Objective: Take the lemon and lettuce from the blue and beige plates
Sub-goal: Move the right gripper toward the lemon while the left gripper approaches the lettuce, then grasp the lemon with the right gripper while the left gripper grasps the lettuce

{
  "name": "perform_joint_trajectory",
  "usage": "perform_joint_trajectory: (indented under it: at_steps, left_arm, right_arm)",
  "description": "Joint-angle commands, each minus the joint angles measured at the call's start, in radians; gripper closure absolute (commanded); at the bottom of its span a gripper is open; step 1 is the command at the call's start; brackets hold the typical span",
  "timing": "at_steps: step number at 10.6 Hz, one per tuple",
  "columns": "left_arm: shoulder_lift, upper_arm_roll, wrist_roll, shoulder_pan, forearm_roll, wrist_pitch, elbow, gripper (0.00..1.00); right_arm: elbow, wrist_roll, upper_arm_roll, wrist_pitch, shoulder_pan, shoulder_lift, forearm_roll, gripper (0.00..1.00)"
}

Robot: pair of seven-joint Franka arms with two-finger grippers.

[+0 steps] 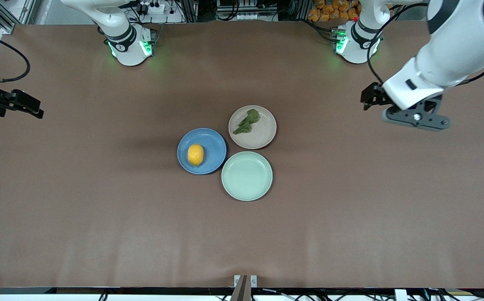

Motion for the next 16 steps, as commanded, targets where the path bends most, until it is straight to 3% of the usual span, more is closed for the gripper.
perform_joint_trajectory:
  at_steps: [1,6,13,16]
  left_arm:
    - [0.072,-0.023,-0.032,-0.035,-0.018,-0.006,0.011,0.00]
    - [0.189,-0.023,-0.033,-0.166,-0.034,0.121,0.000,0.00]
    - [0.442,-0.023,-0.283,-0.419,0.035,0.353,-0.001,0.00]
    - [0.529,-0.023,-0.348,-0.500,0.035,0.390,-0.001,0.00]
  right_arm:
    - [-0.043,0.004,0.026,0.037,-0.007,0.006,0.050,0.00]
    - [-0.143,0.137,0.136,0.172,-0.006,0.041,0.059,0.00]
    - [-0.289,0.431,0.315,0.450,0.005,0.147,0.056,0.00]
    - [-0.329,0.484,0.351,0.559,0.022,0.210,0.056,0.00]
